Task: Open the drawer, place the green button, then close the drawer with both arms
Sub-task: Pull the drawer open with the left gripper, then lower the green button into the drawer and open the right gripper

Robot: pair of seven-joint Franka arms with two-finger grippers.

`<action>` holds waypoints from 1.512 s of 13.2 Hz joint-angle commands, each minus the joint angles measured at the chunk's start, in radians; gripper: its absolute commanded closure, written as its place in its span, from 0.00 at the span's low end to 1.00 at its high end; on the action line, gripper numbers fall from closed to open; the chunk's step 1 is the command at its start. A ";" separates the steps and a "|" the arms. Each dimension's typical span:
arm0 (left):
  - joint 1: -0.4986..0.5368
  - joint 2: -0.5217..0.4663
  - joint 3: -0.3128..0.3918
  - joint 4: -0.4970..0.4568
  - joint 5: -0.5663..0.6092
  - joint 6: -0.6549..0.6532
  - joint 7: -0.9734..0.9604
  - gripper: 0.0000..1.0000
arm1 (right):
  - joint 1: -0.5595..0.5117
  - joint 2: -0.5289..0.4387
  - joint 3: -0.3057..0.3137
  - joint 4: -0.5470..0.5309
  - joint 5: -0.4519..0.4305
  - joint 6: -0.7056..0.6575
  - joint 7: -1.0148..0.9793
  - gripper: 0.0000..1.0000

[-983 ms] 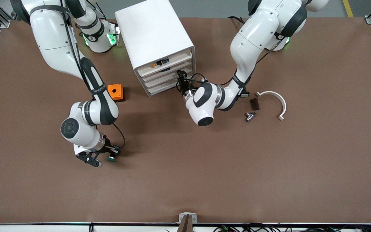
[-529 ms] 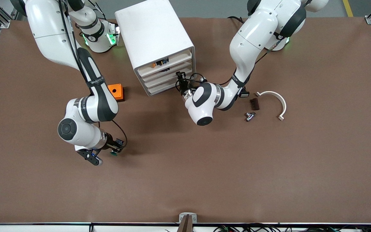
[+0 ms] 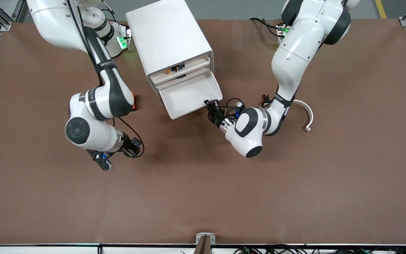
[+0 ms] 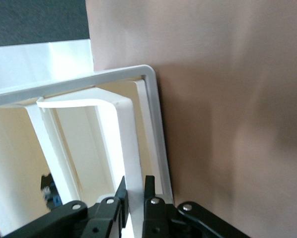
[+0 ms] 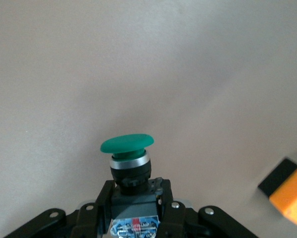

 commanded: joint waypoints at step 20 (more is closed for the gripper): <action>0.052 -0.203 0.112 0.117 0.428 0.059 0.539 0.00 | 0.480 0.027 -0.003 -0.103 -0.005 0.210 0.987 0.84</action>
